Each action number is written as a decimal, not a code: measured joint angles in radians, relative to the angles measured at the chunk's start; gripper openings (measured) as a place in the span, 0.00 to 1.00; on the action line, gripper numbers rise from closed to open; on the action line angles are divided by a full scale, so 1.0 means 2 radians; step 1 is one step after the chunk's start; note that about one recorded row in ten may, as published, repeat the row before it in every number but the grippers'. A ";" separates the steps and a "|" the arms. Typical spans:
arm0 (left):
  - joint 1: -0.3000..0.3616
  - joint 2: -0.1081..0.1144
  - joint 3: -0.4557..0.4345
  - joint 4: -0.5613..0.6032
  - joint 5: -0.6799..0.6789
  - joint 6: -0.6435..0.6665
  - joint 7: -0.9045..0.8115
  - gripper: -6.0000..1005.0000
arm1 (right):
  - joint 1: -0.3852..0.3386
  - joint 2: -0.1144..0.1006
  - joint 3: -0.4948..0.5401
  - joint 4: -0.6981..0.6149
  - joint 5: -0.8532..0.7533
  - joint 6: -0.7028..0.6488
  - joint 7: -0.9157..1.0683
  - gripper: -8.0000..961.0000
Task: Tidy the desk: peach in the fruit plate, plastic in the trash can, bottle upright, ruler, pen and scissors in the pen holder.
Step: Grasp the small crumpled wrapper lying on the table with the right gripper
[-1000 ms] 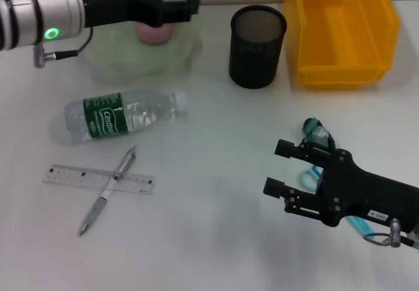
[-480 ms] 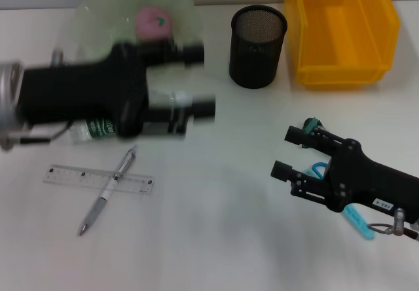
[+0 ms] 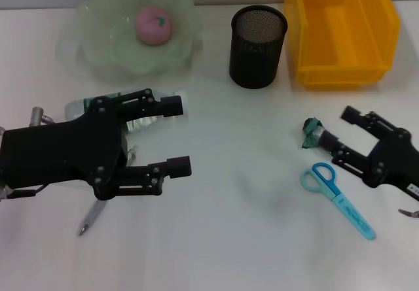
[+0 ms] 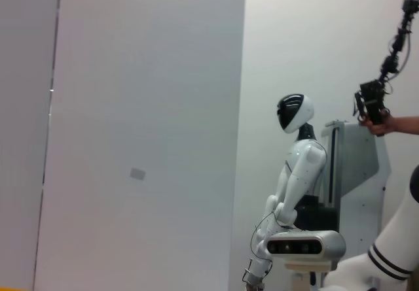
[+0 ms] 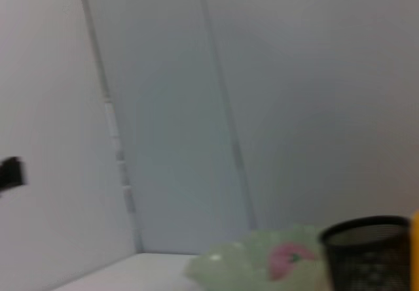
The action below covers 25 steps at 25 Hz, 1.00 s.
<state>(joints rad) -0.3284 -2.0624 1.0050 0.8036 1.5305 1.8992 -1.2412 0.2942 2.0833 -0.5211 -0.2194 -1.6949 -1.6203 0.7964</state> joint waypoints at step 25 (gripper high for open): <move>-0.034 -0.001 0.003 -0.040 0.065 -0.007 0.012 0.80 | 0.030 0.000 0.047 0.055 0.002 0.159 -0.038 0.78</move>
<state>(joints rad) -0.3957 -2.0648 1.0105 0.7240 1.6601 1.8861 -1.2174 0.3545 2.0839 -0.4277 -0.1102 -1.6904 -1.3027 0.7198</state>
